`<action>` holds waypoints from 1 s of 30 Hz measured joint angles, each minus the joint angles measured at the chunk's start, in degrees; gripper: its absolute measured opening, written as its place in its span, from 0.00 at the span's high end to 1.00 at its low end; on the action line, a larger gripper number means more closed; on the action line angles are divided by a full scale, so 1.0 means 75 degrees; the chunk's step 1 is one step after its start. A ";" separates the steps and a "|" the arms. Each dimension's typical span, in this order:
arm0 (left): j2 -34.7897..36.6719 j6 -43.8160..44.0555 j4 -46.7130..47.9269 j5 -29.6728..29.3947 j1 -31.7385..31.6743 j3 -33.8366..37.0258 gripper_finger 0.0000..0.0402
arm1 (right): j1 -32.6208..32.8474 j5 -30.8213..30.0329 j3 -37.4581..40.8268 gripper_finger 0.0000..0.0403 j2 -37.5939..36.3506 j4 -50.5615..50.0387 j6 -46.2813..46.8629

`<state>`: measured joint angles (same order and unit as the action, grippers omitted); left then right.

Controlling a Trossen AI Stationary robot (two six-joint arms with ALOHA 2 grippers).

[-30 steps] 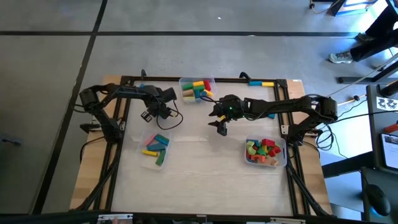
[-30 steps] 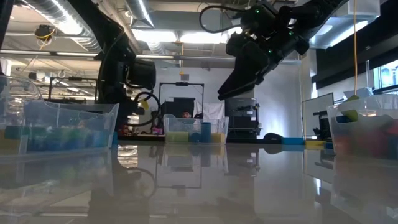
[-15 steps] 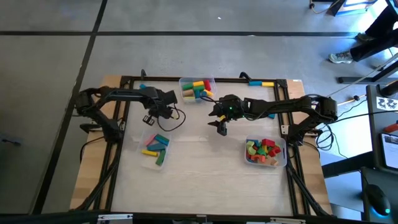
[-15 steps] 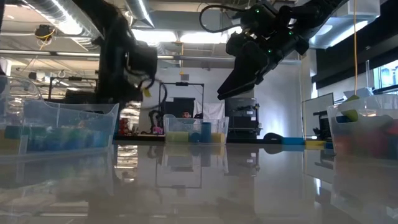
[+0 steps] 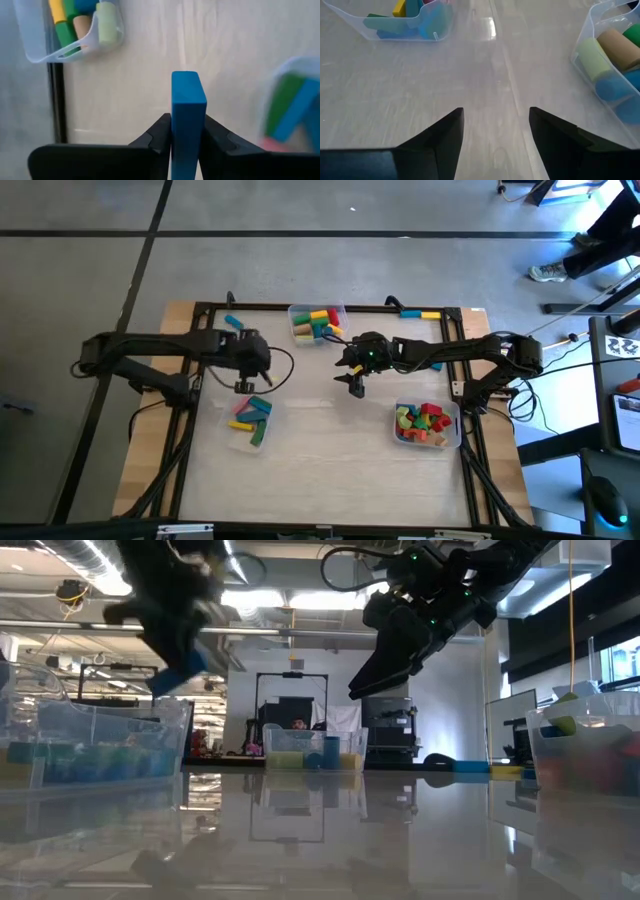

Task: Sort blocks by size
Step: Put the blue rectangular block into the bottom left transparent bin

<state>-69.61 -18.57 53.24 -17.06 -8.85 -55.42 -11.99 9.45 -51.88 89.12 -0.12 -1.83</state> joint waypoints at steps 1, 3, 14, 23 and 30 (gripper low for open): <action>0.0141 0.0432 0.0031 -0.0003 0.0144 0.0000 0.85 | 0.0000 0.0000 0.0000 0.44 0.0000 0.0000 0.0000; 0.0358 0.1553 0.0033 -0.0001 0.0445 -0.0001 0.85 | 0.0000 0.0000 0.0000 0.44 0.0000 0.0002 0.0000; 0.0591 0.5384 0.0140 0.0530 0.1856 0.0091 0.84 | 0.0000 -0.0003 0.0000 0.44 0.0000 0.0006 0.0017; 0.0531 0.6299 0.0163 0.0606 0.2840 0.0108 0.84 | -0.0003 -0.0003 0.0000 0.44 0.0000 0.0009 0.0026; 0.0525 0.6654 0.0222 0.0598 0.2930 0.0111 0.72 | -0.0003 -0.0003 0.0000 0.44 0.0000 0.0009 0.0029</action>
<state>-65.67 31.34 54.91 -12.57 13.13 -54.59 -12.01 9.43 -51.88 89.12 -0.05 -1.61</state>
